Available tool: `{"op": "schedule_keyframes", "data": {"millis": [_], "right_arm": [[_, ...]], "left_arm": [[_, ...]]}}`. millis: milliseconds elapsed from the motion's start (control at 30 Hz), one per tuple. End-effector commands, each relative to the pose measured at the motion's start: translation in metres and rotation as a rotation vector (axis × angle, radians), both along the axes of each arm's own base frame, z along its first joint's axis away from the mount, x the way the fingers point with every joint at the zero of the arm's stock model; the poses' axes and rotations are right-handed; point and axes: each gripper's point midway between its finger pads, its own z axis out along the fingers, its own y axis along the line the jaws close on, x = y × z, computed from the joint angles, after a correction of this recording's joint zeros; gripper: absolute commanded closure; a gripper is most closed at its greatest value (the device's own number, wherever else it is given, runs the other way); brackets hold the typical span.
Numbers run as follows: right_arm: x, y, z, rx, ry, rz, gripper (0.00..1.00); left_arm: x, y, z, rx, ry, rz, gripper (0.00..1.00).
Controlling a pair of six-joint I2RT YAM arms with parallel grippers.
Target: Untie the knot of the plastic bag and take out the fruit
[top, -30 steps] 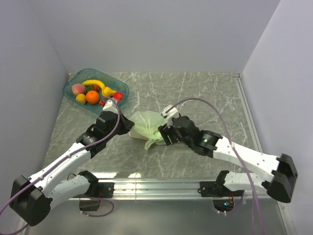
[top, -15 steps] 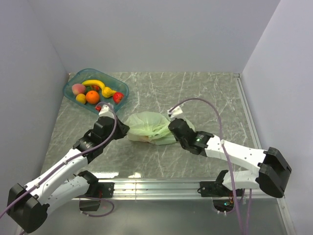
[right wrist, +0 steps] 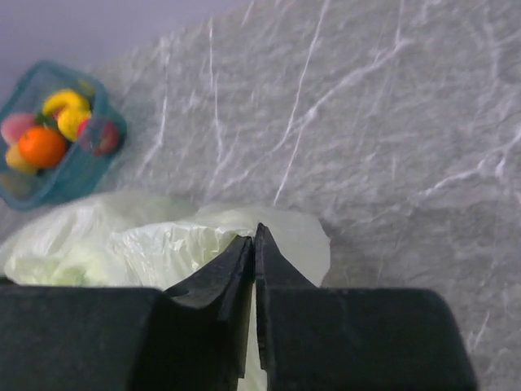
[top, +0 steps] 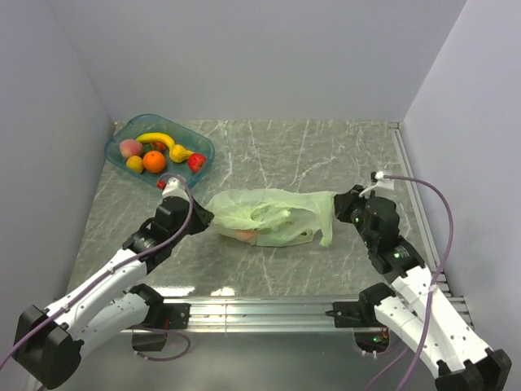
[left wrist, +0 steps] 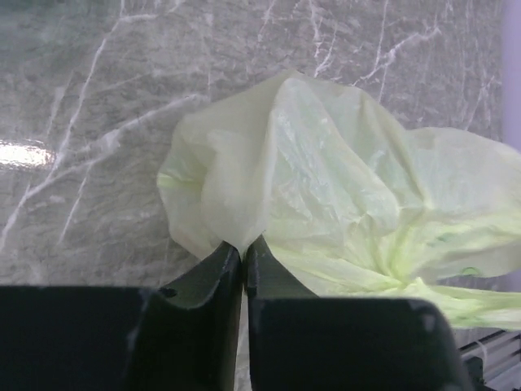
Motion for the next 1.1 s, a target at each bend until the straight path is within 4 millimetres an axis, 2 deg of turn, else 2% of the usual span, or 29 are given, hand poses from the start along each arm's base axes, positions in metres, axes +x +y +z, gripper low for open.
{"op": "schedule_keyframes", "data": {"millis": [0,33,67,100,133,167,200,233,267,300,333,367,400,433,467,500,533,567,633,667,700,767,933,967,1000,1067], "right_arm": [[-0.003,0.015,0.009,-0.011,0.031,0.098,0.75],[-0.007,0.014,0.008,-0.033,0.049,0.109,0.65],[-0.009,0.012,0.014,-0.067,0.035,0.123,0.55],[-0.010,0.012,0.032,-0.078,0.001,0.133,0.42],[-0.015,0.013,0.036,-0.099,0.001,0.157,0.36],[-0.016,0.013,0.043,-0.136,-0.017,0.181,0.33],[-0.019,0.016,0.063,-0.142,-0.049,0.200,0.27],[-0.023,0.017,0.061,-0.163,-0.025,0.218,0.25],[-0.023,0.022,0.061,-0.188,-0.009,0.241,0.24],[-0.024,0.026,0.071,-0.195,-0.017,0.254,0.23],[-0.027,0.029,0.068,-0.217,0.006,0.270,0.24],[-0.027,0.039,0.067,-0.250,0.019,0.292,0.23],[-0.028,0.045,0.068,-0.276,0.014,0.302,0.23],[-0.028,0.049,0.067,-0.303,0.017,0.310,0.23],[-0.022,0.051,0.062,-0.370,0.033,0.294,0.23],[-0.026,0.065,0.067,-0.393,0.017,0.342,0.23],[-0.025,0.070,0.067,-0.421,0.018,0.363,0.23],[-0.020,0.078,0.058,-0.478,0.036,0.394,0.23],[-0.014,0.089,0.060,-0.524,0.029,0.434,0.23],[-0.007,0.094,0.047,-0.591,0.051,0.465,0.22],[-0.003,0.098,0.050,-0.620,0.043,0.481,0.21],[0.008,0.104,0.038,-0.699,0.056,0.513,0.18],[0.027,0.125,0.030,-0.782,0.039,0.596,0.15],[0.028,0.134,0.020,-0.802,0.051,0.651,0.15],[0.030,0.139,0.022,-0.803,0.049,0.671,0.15],[0.032,0.144,0.006,-0.832,0.106,0.709,0.15]], "left_arm": [[0.006,-0.008,0.036,-0.027,-0.101,-0.057,0.87],[0.003,-0.013,0.050,-0.047,-0.131,-0.092,0.72],[0.002,-0.014,0.056,-0.036,-0.154,-0.117,0.63],[-0.001,-0.017,0.064,-0.039,-0.174,-0.144,0.52],[-0.005,-0.020,0.079,-0.056,-0.212,-0.180,0.33],[-0.007,-0.021,0.087,-0.045,-0.239,-0.204,0.25],[-0.008,-0.023,0.101,-0.049,-0.269,-0.216,0.18],[-0.012,-0.024,0.107,-0.049,-0.277,-0.237,0.09],[-0.016,-0.030,0.113,-0.042,-0.289,-0.270,0.07],[-0.017,-0.034,0.128,-0.047,-0.313,-0.285,0.04],[-0.018,-0.039,0.122,-0.022,-0.281,-0.305,0.03],[-0.020,-0.052,0.127,-0.008,-0.275,-0.345,0.04],[-0.021,-0.053,0.132,0.007,-0.282,-0.334,0.04],[-0.018,-0.060,0.123,0.040,-0.247,-0.338,0.04],[-0.027,-0.073,0.117,0.064,-0.227,-0.378,0.05],[-0.024,-0.077,0.118,0.084,-0.232,-0.365,0.05],[-0.023,-0.086,0.108,0.109,-0.206,-0.380,0.06],[-0.027,-0.097,0.106,0.109,-0.211,-0.407,0.06],[-0.026,-0.109,0.099,0.128,-0.211,-0.431,0.07],[-0.030,-0.117,0.099,0.138,-0.229,-0.459,0.08],[-0.030,-0.121,0.097,0.142,-0.244,-0.467,0.09],[-0.033,-0.129,0.090,0.179,-0.255,-0.505,0.09],[-0.040,-0.139,0.070,0.261,-0.292,-0.570,0.09],[-0.044,-0.141,0.066,0.272,-0.299,-0.596,0.09],[-0.046,-0.141,0.059,0.284,-0.296,-0.611,0.09],[-0.049,-0.146,0.059,0.274,-0.336,-0.643,0.09]]}}
